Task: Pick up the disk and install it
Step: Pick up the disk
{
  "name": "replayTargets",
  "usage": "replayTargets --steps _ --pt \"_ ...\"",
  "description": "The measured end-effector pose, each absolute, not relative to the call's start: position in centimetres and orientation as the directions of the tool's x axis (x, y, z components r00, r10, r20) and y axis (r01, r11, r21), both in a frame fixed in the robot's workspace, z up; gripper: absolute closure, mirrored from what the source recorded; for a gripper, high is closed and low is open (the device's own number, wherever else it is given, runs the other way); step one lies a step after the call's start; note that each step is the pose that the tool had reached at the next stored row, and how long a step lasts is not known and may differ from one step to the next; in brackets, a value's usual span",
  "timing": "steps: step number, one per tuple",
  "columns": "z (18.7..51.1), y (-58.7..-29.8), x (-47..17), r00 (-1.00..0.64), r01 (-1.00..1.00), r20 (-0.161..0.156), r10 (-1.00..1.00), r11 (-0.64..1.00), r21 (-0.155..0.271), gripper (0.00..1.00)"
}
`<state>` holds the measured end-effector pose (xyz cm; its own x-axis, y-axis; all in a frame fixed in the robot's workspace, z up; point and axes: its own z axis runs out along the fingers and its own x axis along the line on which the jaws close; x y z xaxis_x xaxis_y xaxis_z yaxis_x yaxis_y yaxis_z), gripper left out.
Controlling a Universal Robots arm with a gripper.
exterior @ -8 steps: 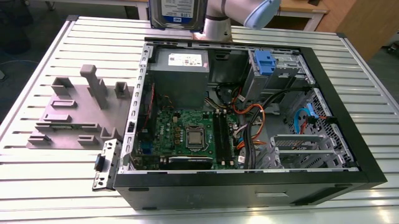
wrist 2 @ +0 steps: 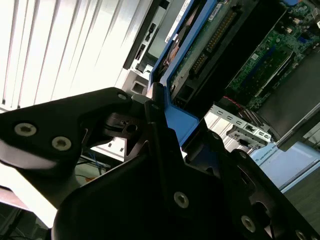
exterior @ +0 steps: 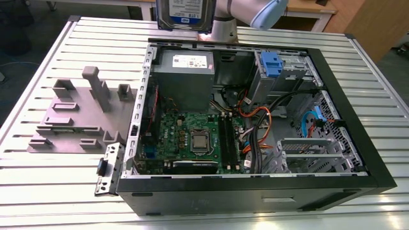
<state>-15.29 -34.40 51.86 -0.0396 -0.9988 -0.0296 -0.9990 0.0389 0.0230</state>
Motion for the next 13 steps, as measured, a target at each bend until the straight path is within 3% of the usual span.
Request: replayTargets --steps 13 --pt "51.86 -34.4 -14.24 -0.04 -0.999 -0.03 -0.999 0.039 0.023 0.63"
